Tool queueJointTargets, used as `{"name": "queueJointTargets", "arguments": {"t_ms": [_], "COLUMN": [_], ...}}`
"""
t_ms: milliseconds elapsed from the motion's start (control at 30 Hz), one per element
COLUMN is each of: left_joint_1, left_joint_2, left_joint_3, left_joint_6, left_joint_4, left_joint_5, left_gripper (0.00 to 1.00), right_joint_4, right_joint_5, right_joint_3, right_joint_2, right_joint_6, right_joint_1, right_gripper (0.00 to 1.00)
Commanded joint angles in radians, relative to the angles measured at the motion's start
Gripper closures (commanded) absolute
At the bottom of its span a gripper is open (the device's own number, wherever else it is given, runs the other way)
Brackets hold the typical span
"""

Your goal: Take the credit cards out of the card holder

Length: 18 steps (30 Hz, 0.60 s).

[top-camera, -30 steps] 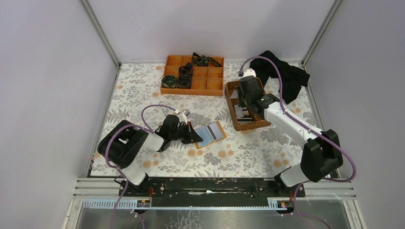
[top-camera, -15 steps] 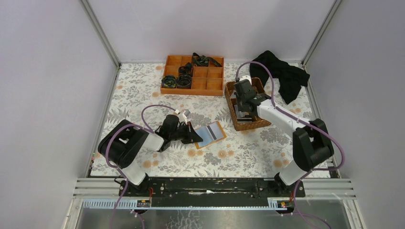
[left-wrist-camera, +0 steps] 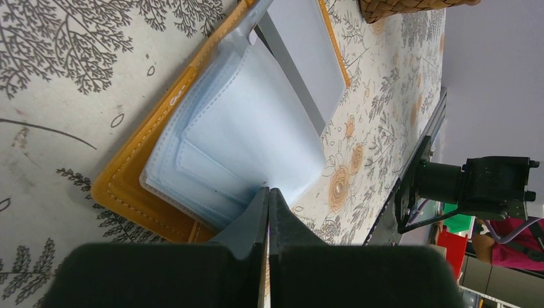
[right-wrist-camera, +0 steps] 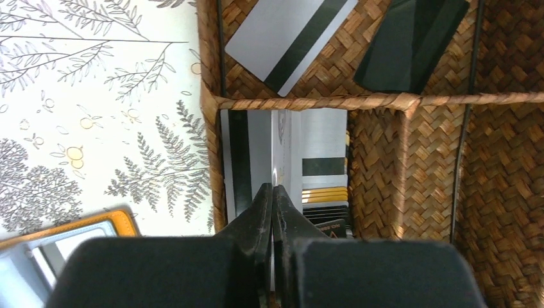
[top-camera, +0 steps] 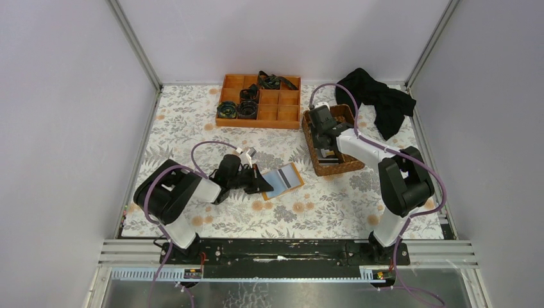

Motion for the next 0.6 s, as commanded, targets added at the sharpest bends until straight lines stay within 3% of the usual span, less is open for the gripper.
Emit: {"name": "queueJointTargets", "arguments": {"t_ms": [0,200,367,567], "left_joint_1": [-0.002,-0.002,-0.002,-0.002], "left_joint_2": [0.047,0.062,0.063,0.076], "left_joint_3": [-0.008,-0.005,-0.006,-0.004], "left_joint_6": [0.016,0.01,0.012,0.004], "left_joint_4": [-0.063,-0.051,-0.056,-0.042], "left_joint_5": [-0.011,0.0,-0.004,0.006], "left_gripper": [1.0,1.0,1.0,1.0], "right_joint_4": [0.01,0.017,0.045,0.048], "right_joint_5": [-0.078,-0.099,-0.127,-0.122], "right_joint_3": [0.014,0.014,-0.011,-0.021], "right_joint_2": [-0.021,-0.009,-0.034,-0.086], "right_joint_6": [0.013,0.022,0.032,0.016], "right_joint_1": [-0.002,-0.004,-0.003,-0.003], "right_gripper": [1.0,1.0,0.71,0.7]}}
